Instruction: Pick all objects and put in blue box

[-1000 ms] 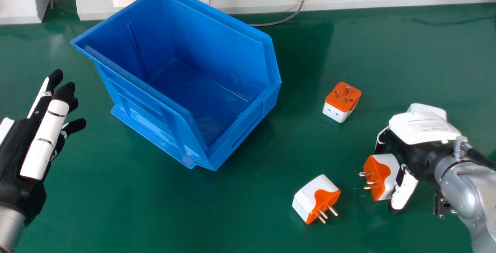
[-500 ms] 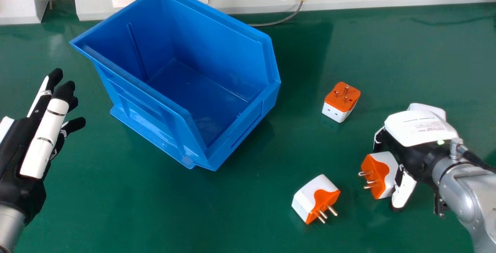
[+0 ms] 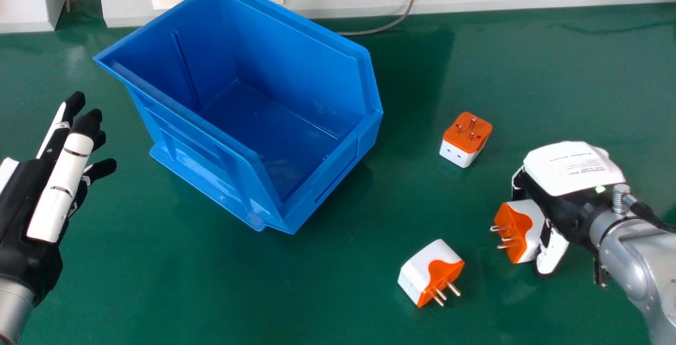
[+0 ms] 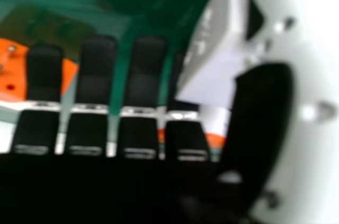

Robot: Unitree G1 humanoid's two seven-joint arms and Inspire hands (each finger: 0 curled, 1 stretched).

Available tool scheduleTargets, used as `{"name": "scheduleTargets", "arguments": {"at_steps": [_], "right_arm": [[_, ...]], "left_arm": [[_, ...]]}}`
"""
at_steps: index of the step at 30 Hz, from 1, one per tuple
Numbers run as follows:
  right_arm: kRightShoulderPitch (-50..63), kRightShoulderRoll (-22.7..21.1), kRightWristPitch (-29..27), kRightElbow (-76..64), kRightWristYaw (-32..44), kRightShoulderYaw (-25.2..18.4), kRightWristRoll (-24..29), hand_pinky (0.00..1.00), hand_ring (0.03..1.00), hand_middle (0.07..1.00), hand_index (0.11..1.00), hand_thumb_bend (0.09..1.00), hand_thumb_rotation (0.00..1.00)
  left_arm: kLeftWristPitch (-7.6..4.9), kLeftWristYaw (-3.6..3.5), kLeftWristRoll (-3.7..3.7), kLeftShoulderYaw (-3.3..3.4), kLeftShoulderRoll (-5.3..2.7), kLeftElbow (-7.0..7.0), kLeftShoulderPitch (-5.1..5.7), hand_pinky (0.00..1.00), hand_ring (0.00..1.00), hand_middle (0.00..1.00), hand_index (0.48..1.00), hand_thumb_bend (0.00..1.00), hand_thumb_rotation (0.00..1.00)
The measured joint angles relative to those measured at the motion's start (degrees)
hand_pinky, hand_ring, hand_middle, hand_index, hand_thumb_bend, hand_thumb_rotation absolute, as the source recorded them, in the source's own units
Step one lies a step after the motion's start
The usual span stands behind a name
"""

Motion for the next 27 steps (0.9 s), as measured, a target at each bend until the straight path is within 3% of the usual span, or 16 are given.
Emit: {"name": "scheduleTargets", "arguments": {"at_steps": [12,27], "right_arm": [[0.2,-0.5,1.1,-1.9,3.2,-0.2,0.2,0.42,0.48,0.494,0.423,0.506,0.0],[5.9,-2.2,1.9,-9.8,8.6,-4.8,5.0,0.4,0.462,0.508,0.439,0.5,0.0]], "left_arm": [[0.0,0.0,0.0,0.0,0.0,0.05,-0.02,0.89,0.97,0.98,1.0,0.53,0.96],[0.4,0.18,0.15,-0.1,0.01,-0.09,-0.49,0.89,0.97,0.98,1.0,0.53,0.97]]}}
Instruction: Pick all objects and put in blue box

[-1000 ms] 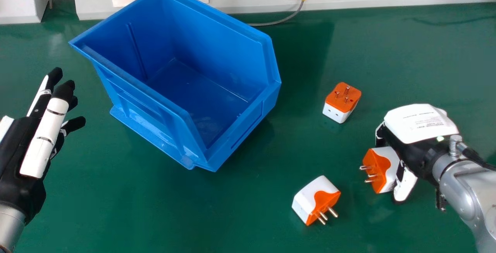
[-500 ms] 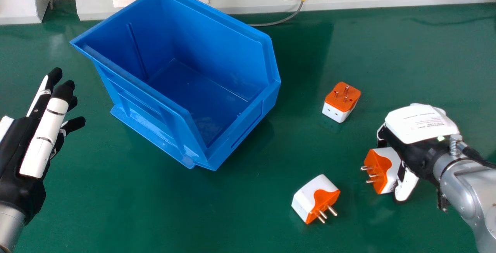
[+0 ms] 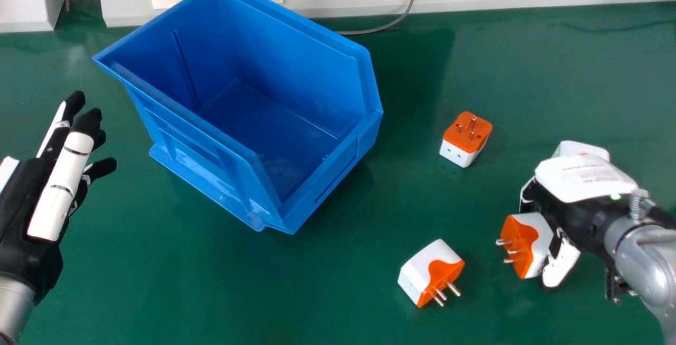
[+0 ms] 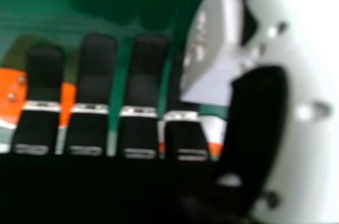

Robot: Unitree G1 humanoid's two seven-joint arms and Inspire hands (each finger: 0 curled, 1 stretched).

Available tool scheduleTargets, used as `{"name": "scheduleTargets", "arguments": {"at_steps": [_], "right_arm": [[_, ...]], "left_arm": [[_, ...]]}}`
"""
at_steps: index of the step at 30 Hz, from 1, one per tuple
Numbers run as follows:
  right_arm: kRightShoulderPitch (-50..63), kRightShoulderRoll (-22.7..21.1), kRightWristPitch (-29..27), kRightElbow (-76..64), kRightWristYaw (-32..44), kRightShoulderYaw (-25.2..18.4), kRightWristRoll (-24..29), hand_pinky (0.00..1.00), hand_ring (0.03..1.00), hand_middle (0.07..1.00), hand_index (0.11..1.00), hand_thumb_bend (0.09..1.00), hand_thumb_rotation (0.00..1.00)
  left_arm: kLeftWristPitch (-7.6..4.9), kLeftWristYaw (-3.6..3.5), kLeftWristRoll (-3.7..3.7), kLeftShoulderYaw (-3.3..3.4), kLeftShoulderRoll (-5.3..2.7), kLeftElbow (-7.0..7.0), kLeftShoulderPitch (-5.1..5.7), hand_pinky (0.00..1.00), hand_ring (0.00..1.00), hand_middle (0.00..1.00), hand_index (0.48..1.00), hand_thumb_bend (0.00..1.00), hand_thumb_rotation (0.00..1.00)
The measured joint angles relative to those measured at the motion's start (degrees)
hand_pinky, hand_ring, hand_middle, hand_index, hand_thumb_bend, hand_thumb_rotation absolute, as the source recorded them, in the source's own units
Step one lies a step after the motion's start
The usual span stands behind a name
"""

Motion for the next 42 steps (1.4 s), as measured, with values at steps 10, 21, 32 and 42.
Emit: {"name": "scheduleTargets", "arguments": {"at_steps": [10,21,32,42], "right_arm": [[3.5,-0.9,0.8,-7.5,3.9,-3.1,1.8,0.39,0.452,0.52,0.453,0.498,0.0],[6.3,-0.9,2.0,-15.4,4.5,-7.9,2.3,0.36,0.438,0.53,0.476,0.495,0.0],[7.9,-0.9,2.0,-19.6,4.5,-9.6,2.6,0.34,0.433,0.534,0.48,0.494,0.0],[8.0,-1.0,3.1,-26.8,8.5,-12.4,2.5,0.34,0.433,0.538,0.497,0.493,0.0]], "left_arm": [[0.0,0.06,0.07,-0.37,0.06,0.61,-1.17,0.89,0.97,0.98,1.0,0.53,0.97],[0.04,0.87,0.46,-1.05,0.06,0.74,-1.96,0.89,0.97,0.98,1.0,0.53,0.96],[-0.17,0.87,1.12,-1.28,0.07,2.25,-2.62,0.89,0.97,0.98,1.0,0.53,0.96],[-0.31,0.86,1.17,-1.35,0.07,2.36,-2.74,0.89,0.97,0.98,1.0,0.53,0.96]]}}
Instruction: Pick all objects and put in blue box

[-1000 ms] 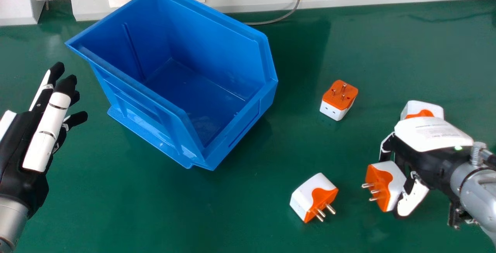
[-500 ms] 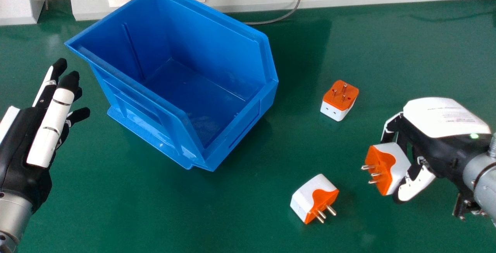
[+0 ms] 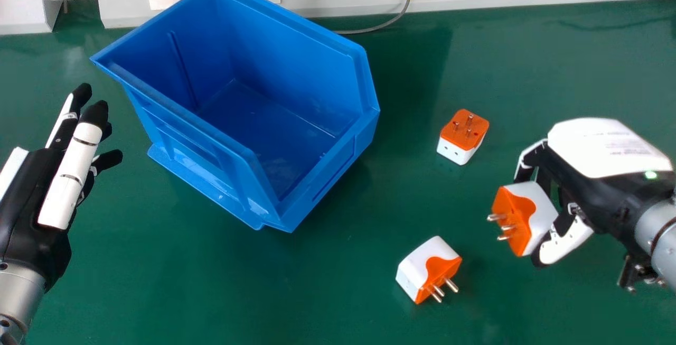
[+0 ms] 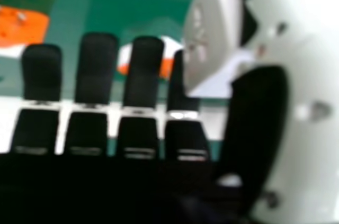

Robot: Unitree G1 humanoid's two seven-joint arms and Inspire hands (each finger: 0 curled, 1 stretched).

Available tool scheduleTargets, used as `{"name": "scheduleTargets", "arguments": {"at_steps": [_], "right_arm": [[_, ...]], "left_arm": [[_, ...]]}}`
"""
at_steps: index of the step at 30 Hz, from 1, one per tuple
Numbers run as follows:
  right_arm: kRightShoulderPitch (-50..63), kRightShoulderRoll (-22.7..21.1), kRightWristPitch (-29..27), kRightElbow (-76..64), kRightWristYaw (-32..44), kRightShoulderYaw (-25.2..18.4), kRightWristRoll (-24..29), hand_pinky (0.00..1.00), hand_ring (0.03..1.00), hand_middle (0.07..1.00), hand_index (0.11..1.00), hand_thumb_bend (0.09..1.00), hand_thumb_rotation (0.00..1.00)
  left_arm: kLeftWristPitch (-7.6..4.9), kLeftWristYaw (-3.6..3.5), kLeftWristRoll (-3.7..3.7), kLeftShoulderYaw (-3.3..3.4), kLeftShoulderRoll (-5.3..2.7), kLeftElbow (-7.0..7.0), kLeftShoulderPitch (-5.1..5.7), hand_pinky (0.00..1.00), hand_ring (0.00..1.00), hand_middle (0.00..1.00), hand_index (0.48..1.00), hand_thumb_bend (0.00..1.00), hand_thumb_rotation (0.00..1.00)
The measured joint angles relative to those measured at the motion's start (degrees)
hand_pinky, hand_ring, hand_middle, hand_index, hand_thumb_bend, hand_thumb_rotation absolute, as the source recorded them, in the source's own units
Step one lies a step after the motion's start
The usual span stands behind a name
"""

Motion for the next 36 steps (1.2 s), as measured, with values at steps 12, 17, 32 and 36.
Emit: {"name": "scheduleTargets", "arguments": {"at_steps": [12,17,32,36], "right_arm": [[-3.4,1.4,2.3,-8.8,4.1,-1.6,0.2,0.33,0.432,0.536,0.515,0.492,0.0],[-6.5,3.7,2.9,-10.1,4.5,-1.4,0.1,0.33,0.434,0.537,0.517,0.492,0.0],[-18.6,12.8,0.6,-4.7,0.8,4.8,-0.6,0.32,0.436,0.541,0.522,0.49,0.0],[-20.6,14.7,-1.1,-1.5,-0.9,6.7,-0.7,0.32,0.436,0.543,0.522,0.49,0.0]], "left_arm": [[-0.04,-0.01,0.4,-0.01,0.0,0.0,0.0,0.89,0.97,0.98,1.0,0.53,0.96],[-0.21,0.0,0.45,-0.01,0.0,0.23,-0.01,0.89,0.97,0.98,1.0,0.53,0.96],[-0.62,0.72,1.71,-0.94,-0.01,-0.07,0.21,0.89,0.96,0.98,1.0,0.53,0.97],[-0.63,1.14,2.12,-1.33,-0.02,-0.53,0.49,0.89,0.96,0.98,1.0,0.53,0.97]]}}
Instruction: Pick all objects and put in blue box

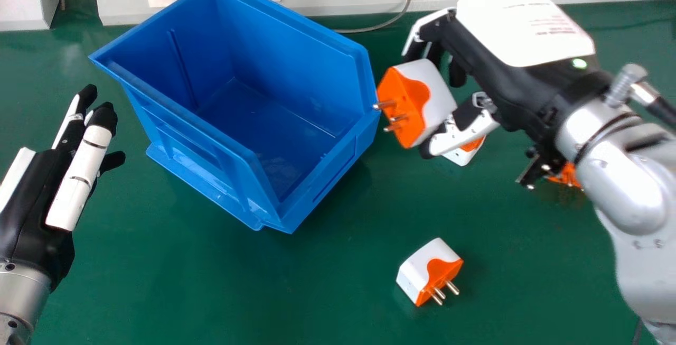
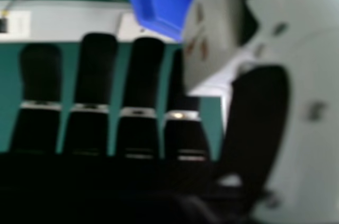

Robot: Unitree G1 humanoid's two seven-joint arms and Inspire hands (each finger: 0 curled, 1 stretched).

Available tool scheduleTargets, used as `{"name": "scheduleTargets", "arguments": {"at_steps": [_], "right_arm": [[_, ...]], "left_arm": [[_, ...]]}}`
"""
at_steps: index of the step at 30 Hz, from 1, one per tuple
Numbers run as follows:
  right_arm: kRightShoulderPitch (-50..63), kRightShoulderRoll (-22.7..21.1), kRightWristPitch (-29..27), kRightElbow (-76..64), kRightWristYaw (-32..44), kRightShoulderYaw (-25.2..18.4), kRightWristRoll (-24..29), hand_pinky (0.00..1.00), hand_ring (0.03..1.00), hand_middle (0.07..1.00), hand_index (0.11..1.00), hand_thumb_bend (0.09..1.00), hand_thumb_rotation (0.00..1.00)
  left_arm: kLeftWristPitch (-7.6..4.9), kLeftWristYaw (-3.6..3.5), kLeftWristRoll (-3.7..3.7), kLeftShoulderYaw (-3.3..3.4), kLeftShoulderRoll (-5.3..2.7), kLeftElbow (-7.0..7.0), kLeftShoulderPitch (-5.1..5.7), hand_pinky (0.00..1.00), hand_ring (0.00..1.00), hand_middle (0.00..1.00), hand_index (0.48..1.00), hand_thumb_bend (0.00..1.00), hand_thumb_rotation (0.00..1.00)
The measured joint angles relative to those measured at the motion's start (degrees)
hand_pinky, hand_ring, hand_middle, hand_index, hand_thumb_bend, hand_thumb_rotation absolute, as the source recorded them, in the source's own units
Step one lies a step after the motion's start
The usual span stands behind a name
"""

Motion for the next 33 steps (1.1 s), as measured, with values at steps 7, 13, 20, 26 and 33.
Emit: {"name": "scheduleTargets", "arguments": {"at_steps": [7,13,20,26,33], "right_arm": [[-3.0,3.2,-0.3,4.0,-1.8,2.8,-0.4,0.32,0.435,0.544,0.524,0.49,0.0],[-3.8,5.7,-0.3,7.2,-2.9,5.0,-0.4,0.32,0.431,0.54,0.534,0.489,0.0],[-6.0,7.7,-0.7,11.8,-3.6,6.8,-0.1,0.3,0.426,0.541,0.543,0.486,0.0],[-9.2,9.6,-1.6,17.8,-4.7,8.4,0.0,0.3,0.428,0.549,0.534,0.485,0.0],[-14.2,13.0,-2.7,29.1,-9.3,11.2,-0.4,0.31,0.433,0.548,0.513,0.488,0.0]], "left_arm": [[0.01,0.23,0.03,-0.3,-0.02,-1.07,0.76,0.88,0.96,0.97,1.0,0.53,0.97],[0.08,0.42,0.03,-0.51,-0.06,-2.01,1.22,0.89,0.96,0.97,1.0,0.52,0.98],[0.85,1.0,0.04,-1.11,-0.09,-2.49,1.34,0.89,0.96,0.97,1.0,0.5,0.99],[0.88,1.22,0.15,-1.49,-0.08,-2.8,1.24,0.9,0.96,0.97,1.0,0.48,0.99],[0.83,1.36,1.15,-2.15,-0.07,-1.81,0.39,0.9,0.96,0.97,1.0,0.48,1.0]]}}
